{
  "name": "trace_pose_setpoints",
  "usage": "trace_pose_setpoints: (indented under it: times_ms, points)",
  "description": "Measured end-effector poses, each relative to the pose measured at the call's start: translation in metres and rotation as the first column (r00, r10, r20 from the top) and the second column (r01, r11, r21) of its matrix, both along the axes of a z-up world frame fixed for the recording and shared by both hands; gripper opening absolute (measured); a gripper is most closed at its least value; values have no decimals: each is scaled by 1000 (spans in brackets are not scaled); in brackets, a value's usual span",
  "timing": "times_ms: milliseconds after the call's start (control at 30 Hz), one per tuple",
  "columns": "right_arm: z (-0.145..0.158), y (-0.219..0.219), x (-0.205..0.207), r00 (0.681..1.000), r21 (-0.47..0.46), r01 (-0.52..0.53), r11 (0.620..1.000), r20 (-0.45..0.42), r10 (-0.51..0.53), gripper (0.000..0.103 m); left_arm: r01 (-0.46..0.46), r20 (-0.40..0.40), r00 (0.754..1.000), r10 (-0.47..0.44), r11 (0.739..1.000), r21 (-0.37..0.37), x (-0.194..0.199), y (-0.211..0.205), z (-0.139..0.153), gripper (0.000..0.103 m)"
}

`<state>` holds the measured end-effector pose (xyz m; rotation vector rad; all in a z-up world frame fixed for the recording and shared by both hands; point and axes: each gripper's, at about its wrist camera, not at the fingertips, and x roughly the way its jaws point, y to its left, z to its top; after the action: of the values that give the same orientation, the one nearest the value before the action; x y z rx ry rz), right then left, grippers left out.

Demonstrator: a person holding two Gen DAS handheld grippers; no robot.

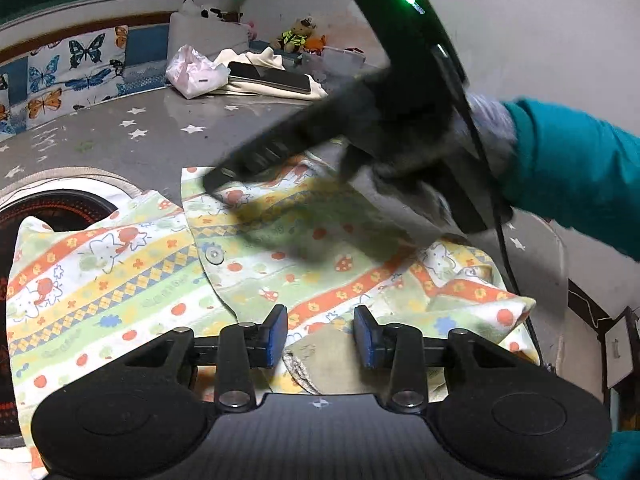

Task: Fold clothes

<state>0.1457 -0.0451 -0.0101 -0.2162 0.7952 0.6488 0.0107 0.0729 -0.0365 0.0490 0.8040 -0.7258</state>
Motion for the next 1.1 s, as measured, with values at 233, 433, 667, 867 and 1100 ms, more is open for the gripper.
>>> trace_pose_setpoints:
  times_ms: [233,433,667,867,1100]
  points:
    - [-13,53,15,994,-65,-110,992,-3,110,33,-9,-6,1000,9,1000,-20,-1,0,-1,43]
    - [-15,70,1,986,-149,-111,983,110,128,3,-12,-11,1000,12,999,-38,0,3,-2,43]
    - [-17,57,2,984,-194,-15,981,174,49,3,-13,-12,1000,12,998,-57,-1,3,-3,49]
    - [-1,40,10,994,-73,-10,997,110,18,8,-31,-55,998,26,995,-91,-1,11,0,50]
    - [-13,42,-1,994,-34,-112,993,13,112,9,-38,-58,998,33,995,-90,-8,13,2,54]
